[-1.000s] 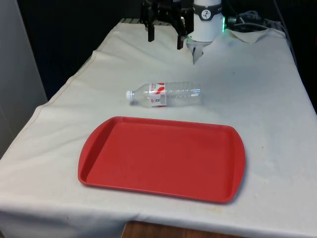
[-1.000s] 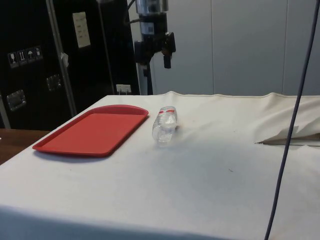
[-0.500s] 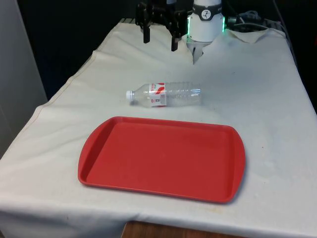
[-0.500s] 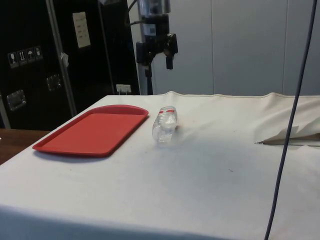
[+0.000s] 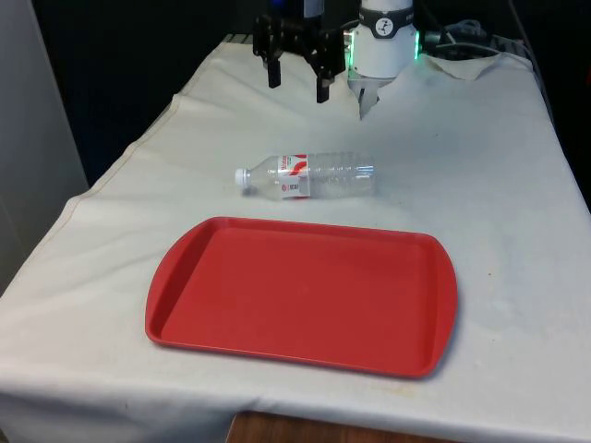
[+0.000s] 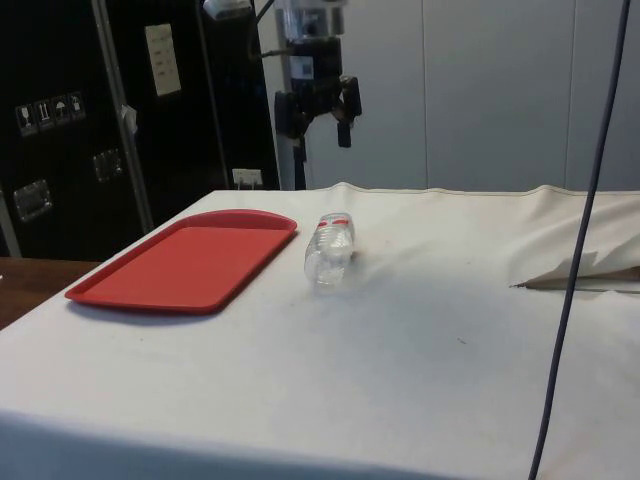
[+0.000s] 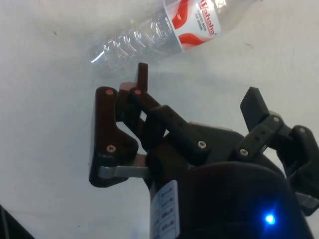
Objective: Place the bottle upright on the tray.
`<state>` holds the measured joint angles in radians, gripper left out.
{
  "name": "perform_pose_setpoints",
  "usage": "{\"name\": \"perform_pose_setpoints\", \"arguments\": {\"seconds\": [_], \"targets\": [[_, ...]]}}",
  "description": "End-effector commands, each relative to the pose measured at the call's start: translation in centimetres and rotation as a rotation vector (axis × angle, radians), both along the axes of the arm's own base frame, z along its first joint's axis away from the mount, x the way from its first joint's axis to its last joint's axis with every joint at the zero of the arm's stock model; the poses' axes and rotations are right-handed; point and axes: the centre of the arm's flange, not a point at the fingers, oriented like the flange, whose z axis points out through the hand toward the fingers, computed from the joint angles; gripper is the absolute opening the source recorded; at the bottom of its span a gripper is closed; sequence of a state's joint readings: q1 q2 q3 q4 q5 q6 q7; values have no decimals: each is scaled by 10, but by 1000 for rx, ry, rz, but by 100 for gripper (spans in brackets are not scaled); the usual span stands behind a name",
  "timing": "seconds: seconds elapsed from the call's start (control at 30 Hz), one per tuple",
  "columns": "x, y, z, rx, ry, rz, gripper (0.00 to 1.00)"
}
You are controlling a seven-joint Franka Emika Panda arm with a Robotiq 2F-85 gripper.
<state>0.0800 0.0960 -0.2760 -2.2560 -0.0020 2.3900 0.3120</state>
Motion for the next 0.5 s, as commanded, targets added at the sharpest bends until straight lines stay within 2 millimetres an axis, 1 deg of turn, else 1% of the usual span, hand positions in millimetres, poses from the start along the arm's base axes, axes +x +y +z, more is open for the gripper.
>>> {"name": "perform_pose_setpoints", "arguments": {"seconds": [0.0, 0.47], "targets": [[1, -1, -2, 10, -5, -13, 100], [-1, -6, -16, 44, 12, -80, 100]]}}
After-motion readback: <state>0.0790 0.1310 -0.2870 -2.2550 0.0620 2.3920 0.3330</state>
